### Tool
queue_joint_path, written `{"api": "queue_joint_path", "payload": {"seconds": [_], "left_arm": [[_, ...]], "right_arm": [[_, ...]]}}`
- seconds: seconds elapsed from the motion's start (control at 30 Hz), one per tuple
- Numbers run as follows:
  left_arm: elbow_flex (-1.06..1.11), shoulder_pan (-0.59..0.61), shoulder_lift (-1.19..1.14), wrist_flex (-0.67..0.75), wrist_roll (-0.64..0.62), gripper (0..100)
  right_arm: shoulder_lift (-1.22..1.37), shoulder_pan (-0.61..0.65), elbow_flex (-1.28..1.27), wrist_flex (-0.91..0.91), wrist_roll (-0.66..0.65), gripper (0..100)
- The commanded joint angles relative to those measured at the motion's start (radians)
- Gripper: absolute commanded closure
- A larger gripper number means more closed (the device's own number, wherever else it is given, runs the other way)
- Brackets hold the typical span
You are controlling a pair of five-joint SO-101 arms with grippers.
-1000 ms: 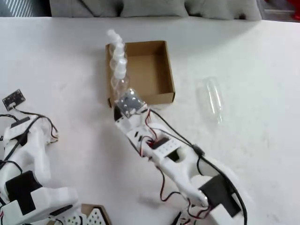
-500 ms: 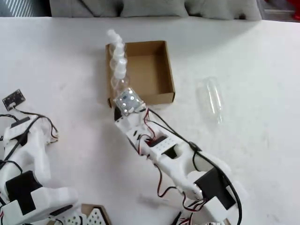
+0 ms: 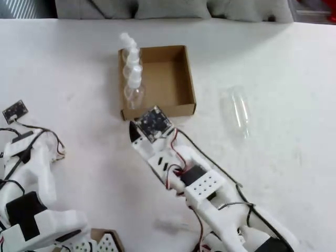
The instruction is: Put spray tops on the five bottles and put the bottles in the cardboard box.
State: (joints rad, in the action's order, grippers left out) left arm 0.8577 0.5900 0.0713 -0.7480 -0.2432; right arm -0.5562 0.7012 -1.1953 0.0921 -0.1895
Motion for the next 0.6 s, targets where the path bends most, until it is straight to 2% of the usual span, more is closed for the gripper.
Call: {"api": "queue_joint_path", "payload": {"seconds": [0.0,0.2,0.33,0.57], "left_arm": [[-0.037,0.008,-0.012,0.011,-0.002,98],[-0.037,0.012,-0.012,0.009,-0.002,98],[-0.037,0.012,-0.013,0.009,-0.002,98],[-0.037,0.012,-0.013,0.009,-0.002,98]], "right_arm": [[0.038,0.015,0.009,0.071,0.046,97.9],[0.331,-0.054,0.095,0.263,0.043,97.9],[0.483,-0.065,0.204,0.269,0.043,97.9],[0.591,-0.065,0.282,0.268,0.043,97.9]]}}
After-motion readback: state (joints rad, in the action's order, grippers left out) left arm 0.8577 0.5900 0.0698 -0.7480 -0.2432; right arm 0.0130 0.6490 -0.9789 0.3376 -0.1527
